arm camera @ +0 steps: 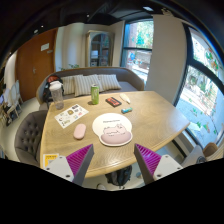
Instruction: Arrange mouse
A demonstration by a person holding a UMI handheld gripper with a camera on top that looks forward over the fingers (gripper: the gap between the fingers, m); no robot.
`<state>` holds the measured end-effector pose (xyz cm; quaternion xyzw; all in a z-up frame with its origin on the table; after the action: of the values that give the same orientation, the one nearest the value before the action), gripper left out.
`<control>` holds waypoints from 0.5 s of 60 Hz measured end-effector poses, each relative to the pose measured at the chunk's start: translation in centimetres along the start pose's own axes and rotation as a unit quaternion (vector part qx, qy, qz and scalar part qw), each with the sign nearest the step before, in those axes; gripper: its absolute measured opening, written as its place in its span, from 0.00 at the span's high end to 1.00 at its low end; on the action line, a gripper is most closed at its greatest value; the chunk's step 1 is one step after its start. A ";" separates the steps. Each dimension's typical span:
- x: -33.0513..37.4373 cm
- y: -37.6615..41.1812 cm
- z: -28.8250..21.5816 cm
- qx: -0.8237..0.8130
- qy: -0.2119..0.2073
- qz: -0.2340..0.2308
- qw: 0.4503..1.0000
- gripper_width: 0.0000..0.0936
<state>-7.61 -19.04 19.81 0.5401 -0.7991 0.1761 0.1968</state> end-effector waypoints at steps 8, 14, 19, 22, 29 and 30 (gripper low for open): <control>-1.0 -0.4 1.1 -0.003 0.011 -0.020 1.000 0.09; -2.0 -1.4 1.5 0.006 0.017 -0.021 1.000 0.09; -2.8 -2.0 1.5 0.011 0.017 -0.036 0.999 0.10; -3.7 -1.5 1.7 0.014 0.013 -0.058 0.998 0.10; -6.0 2.0 2.9 0.050 0.006 -0.130 0.990 0.10; -6.2 2.0 3.0 0.055 0.009 -0.138 0.989 0.10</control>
<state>-7.76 -14.84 13.94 0.6538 -0.7040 0.1957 0.1967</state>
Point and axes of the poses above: the point between the fingertips, and its own axes, seen from behind it with the camera up: y to the left, z down, x backward, against the way the camera looks, the point moved 4 cm from there along x, backward, against the way the camera looks, and after that the axes turned 8 degrees about -y, right-handed, at the moved point
